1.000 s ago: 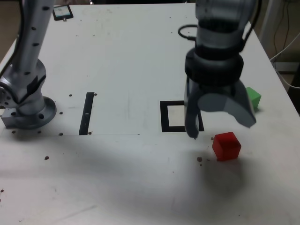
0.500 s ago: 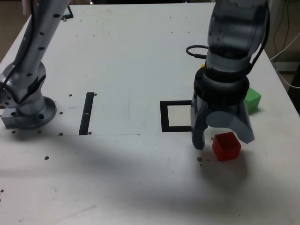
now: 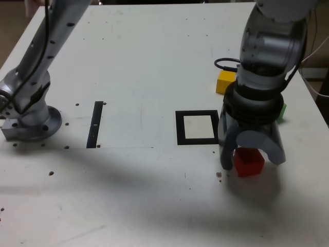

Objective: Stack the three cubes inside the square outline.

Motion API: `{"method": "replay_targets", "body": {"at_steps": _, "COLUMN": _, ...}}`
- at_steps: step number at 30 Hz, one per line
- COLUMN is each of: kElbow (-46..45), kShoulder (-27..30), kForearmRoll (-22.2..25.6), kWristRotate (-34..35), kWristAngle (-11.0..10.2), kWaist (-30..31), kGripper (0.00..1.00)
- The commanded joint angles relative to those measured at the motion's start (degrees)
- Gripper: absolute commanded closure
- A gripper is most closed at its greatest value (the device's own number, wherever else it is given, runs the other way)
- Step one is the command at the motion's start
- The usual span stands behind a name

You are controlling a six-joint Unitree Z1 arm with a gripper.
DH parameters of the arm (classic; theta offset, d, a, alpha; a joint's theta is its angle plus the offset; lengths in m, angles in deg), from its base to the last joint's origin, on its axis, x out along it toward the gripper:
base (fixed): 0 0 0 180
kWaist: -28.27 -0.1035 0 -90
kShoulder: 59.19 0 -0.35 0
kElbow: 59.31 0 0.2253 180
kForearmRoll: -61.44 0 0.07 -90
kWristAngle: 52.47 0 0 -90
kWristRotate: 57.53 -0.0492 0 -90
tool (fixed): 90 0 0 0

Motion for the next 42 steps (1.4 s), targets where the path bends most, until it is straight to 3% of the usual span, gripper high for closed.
{"method": "replay_targets", "body": {"at_steps": 1, "kElbow": 0.3, "kShoulder": -0.4, "kForearmRoll": 0.1, "kWristRotate": -0.3, "kWristAngle": 0.0, "kWaist": -0.1, "kGripper": 0.25}}
{"method": "replay_targets", "body": {"at_steps": 8, "kElbow": 0.7, "kShoulder": -1.0, "kForearmRoll": -0.1, "kWristRotate": -0.7, "kWristAngle": 0.4, "kWaist": -0.1, "kGripper": 0.37}}
{"method": "replay_targets", "body": {"at_steps": 20, "kElbow": -0.6, "kShoulder": -0.9, "kForearmRoll": -0.9, "kWristRotate": -0.6, "kWristAngle": 1.1, "kWaist": -0.2, "kGripper": 0.49}}
{"method": "replay_targets", "body": {"at_steps": 25, "kElbow": -1.5, "kShoulder": -0.6, "kForearmRoll": -0.9, "kWristRotate": -0.1, "kWristAngle": 1.2, "kWaist": -0.2, "kGripper": 0.59}}
{"method": "replay_targets", "body": {"at_steps": 33, "kElbow": -3.1, "kShoulder": 2.1, "kForearmRoll": -1.0, "kWristRotate": 0.7, "kWristAngle": 0.1, "kWaist": -0.2, "kGripper": 0.76}}
{"method": "replay_targets", "body": {"at_steps": 42, "kElbow": -7.8, "kShoulder": 9.0, "kForearmRoll": 0.5, "kWristRotate": 1.1, "kWristAngle": -1.9, "kWaist": -1.0, "kGripper": 0.79}}
